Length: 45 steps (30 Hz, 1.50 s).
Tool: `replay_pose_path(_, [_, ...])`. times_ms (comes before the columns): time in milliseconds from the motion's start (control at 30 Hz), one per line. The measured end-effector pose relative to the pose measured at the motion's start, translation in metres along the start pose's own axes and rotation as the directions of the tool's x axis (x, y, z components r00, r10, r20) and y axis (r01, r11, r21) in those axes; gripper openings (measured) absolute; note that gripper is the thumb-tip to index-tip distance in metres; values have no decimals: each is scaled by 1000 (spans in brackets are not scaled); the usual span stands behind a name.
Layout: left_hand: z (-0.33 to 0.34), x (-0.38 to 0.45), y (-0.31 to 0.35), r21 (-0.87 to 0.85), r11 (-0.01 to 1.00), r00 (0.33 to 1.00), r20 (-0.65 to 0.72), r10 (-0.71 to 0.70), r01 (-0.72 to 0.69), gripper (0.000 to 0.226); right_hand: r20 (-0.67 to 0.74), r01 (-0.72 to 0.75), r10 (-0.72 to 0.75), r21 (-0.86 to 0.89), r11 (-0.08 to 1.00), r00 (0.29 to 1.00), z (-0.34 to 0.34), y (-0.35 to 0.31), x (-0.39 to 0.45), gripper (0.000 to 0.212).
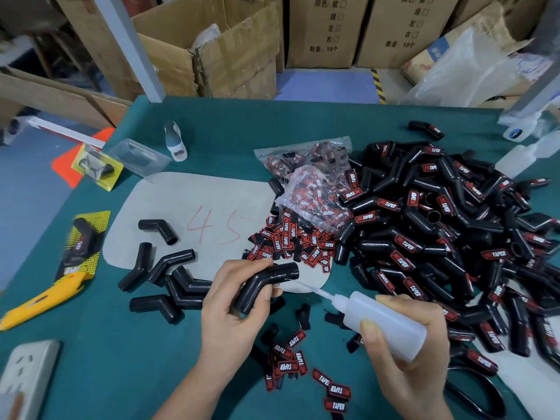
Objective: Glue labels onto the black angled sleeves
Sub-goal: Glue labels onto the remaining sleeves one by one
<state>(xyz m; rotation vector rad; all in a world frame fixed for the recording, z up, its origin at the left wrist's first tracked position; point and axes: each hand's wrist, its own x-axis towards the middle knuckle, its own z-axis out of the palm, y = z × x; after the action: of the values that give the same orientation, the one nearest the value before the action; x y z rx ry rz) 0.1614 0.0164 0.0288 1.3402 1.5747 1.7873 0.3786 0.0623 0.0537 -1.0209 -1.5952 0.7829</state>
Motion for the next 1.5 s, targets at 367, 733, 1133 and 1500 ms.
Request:
replay_pose_path(367, [0,-1,-7,-7,1000,1000,-20,20,-20,29,-11,10,-9,90,996,1000,3,-5,3,32])
replay_pose_path(733, [3,-2,-7,-69,998,1000,-23,-12,11,30,28,-363,385,404,840,922,7,16,20,41])
replay_pose_path(1133, [4,0,-7,-99,992,994,-65,-87,80,32,124,-381,363,388,839,924,9,17,16,40])
replay_pose_path(1500, [-2,4,-9,-115,979,979,-102,-179,167,32,-2,99,-99,137,986,995,20,4,9,29])
